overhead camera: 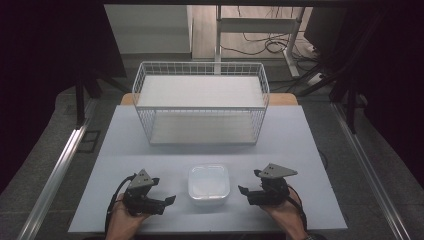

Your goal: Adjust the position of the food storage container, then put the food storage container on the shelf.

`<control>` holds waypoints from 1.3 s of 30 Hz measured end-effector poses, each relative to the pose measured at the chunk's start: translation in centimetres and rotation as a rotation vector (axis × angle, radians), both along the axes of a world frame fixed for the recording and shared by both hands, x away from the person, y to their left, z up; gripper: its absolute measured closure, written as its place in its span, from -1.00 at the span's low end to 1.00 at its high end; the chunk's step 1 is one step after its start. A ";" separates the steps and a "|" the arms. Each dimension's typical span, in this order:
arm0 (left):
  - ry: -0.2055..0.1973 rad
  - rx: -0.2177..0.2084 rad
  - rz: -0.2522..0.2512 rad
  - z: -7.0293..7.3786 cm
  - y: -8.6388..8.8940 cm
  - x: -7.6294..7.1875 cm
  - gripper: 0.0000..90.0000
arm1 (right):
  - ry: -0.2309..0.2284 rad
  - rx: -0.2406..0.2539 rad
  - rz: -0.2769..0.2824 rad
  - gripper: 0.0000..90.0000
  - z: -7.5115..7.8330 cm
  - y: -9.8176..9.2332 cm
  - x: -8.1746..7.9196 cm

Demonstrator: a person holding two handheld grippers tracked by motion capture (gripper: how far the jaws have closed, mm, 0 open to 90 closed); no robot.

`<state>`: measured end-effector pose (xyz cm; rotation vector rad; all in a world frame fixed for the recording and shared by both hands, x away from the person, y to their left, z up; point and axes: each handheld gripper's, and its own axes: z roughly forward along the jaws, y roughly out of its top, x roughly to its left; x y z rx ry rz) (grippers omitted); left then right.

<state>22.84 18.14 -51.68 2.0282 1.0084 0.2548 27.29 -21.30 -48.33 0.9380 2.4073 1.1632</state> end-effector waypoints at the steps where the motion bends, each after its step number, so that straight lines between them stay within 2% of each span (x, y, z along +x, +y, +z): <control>1: -0.005 0.008 0.002 -0.1 0.0 -0.2 -0.81 | 0.000 0.000 0.000 -0.64 0.0 0.0 0.0; 5: -0.014 0.045 0.000 -0.6 -0.1 -0.6 -0.90 | -0.005 -0.028 0.006 -0.84 -0.4 -0.1 -0.5; 7: -0.013 0.047 -0.004 -0.7 -0.1 -0.7 -0.91 | -0.006 -0.029 0.008 -0.87 -0.5 -0.1 -0.6; 9: -0.009 0.045 -0.010 -0.9 -0.1 -0.7 -0.94 | -0.009 -0.062 0.016 -0.94 -0.9 -0.1 -0.7; 16: -0.011 0.053 -0.008 -1.4 0.1 -0.5 -0.97 | 0.015 -0.069 0.016 -0.96 -1.6 -0.2 -0.5; 18: -0.015 0.067 -0.008 -1.5 0.0 -0.5 -0.97 | 0.016 -0.068 0.013 -0.97 -1.7 -0.2 -0.4; 22: -0.013 0.060 -0.008 -1.5 -0.1 -0.4 -0.98 | 0.007 -0.064 0.016 -0.98 -1.7 -0.2 -0.5; 27: 0.018 0.046 -0.010 -1.6 -0.1 -0.2 -0.97 | 0.007 -0.059 0.019 -0.99 -1.9 -0.1 -0.3; 31: 0.018 0.046 -0.008 -1.3 -0.3 -0.1 -0.95 | 0.003 -0.047 0.016 -1.00 -1.8 -0.1 -0.3; 36: 0.024 0.034 -0.034 -1.0 -0.7 -0.1 -0.97 | 0.021 -0.028 0.033 -1.00 -1.5 0.0 -0.3; 37: 0.029 0.015 -0.050 -0.8 -0.9 0.0 -0.98 | 0.020 -0.034 0.037 -1.00 -1.3 0.1 -0.3; 39: 0.029 0.008 -0.057 -0.6 -1.0 0.1 -0.98 | 0.022 -0.031 0.039 -1.00 -1.2 0.2 -0.2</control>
